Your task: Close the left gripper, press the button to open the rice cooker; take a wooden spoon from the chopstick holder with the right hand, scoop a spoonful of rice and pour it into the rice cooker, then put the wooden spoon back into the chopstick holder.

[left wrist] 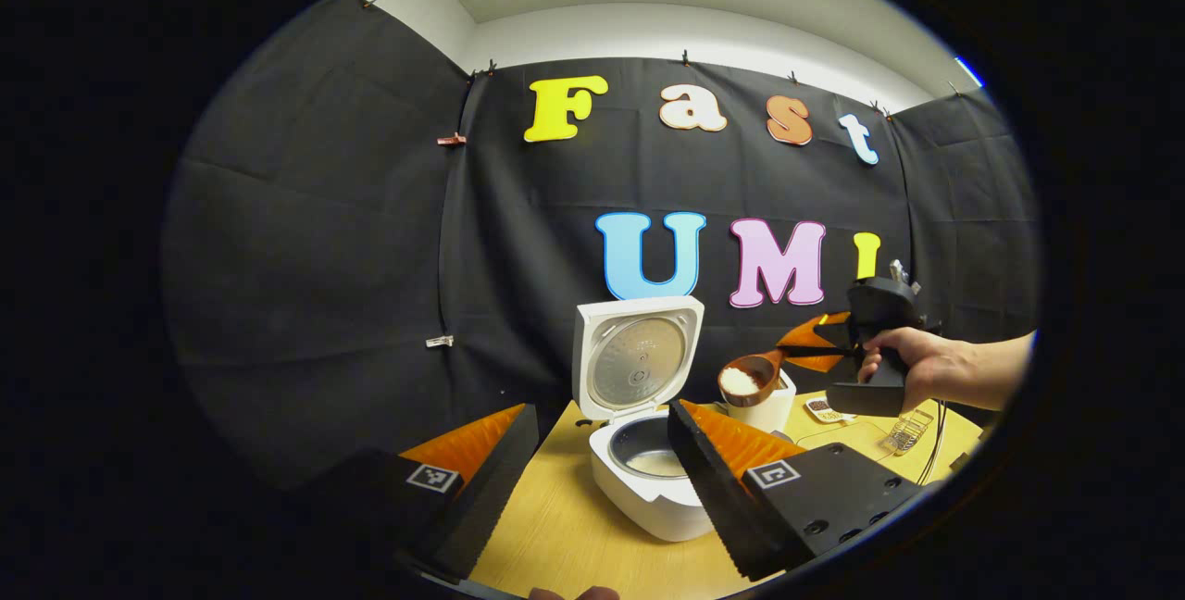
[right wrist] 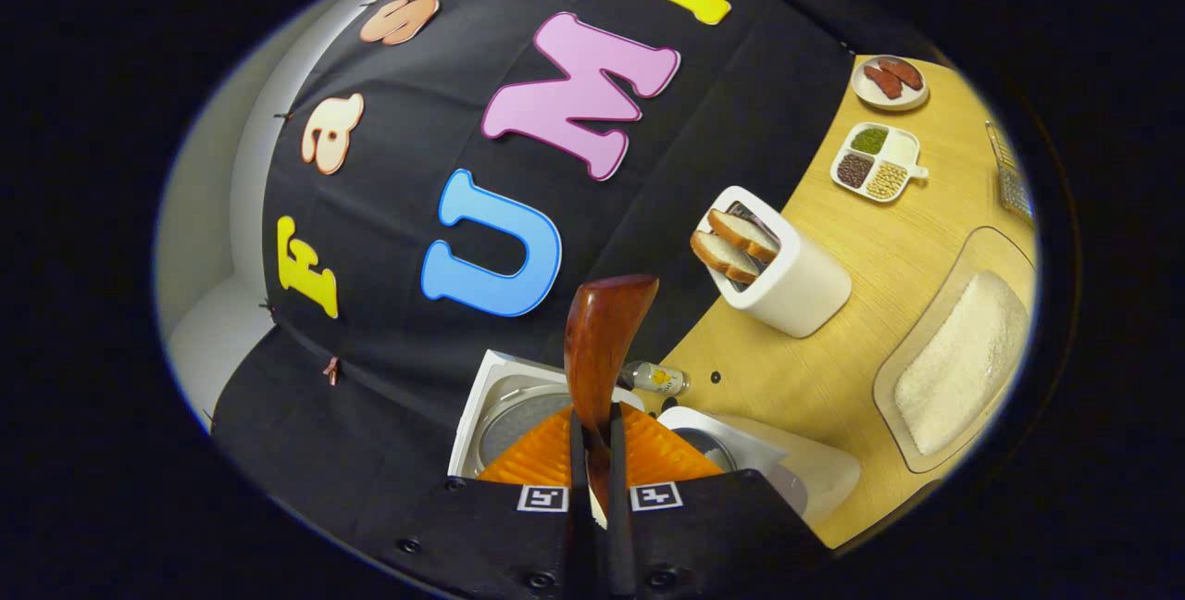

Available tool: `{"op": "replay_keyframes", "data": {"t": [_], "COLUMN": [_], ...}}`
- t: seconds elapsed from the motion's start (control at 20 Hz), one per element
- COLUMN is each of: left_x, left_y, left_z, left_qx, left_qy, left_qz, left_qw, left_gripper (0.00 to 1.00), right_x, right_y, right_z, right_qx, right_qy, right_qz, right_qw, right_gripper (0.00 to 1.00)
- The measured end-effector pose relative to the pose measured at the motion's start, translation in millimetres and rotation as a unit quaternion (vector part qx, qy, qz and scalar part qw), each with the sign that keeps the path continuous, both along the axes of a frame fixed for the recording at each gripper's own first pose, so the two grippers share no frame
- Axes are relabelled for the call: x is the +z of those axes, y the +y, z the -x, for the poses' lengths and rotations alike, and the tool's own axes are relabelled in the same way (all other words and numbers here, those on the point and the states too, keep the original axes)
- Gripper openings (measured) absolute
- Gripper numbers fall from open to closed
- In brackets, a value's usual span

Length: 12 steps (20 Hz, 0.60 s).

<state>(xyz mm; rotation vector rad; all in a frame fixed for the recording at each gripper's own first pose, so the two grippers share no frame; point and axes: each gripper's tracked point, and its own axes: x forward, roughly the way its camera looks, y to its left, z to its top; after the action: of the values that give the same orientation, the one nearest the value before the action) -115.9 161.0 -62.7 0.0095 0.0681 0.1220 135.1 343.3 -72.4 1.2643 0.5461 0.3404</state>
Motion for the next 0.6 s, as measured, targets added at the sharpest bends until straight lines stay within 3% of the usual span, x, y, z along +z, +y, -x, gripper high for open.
{"op": "replay_keyframes", "data": {"t": [0.2, 0.6], "left_x": [-6, -13], "left_y": [17, 38], "left_z": [6, 6], "left_qx": [0.019, 0.04], "left_qy": [0.004, 0.0], "left_qz": [0.01, 0.023], "left_qw": [1.0, 0.999], "left_gripper": [0.97, 0.99], "right_x": [16, 50], "right_y": [30, 77], "right_z": [-9, -18], "right_qx": [0.009, 0.049], "right_qy": [-0.057, -0.188], "right_qz": [0.099, 0.239], "right_qw": [0.993, 0.952], "right_gripper": [0.1, 0.09]}}
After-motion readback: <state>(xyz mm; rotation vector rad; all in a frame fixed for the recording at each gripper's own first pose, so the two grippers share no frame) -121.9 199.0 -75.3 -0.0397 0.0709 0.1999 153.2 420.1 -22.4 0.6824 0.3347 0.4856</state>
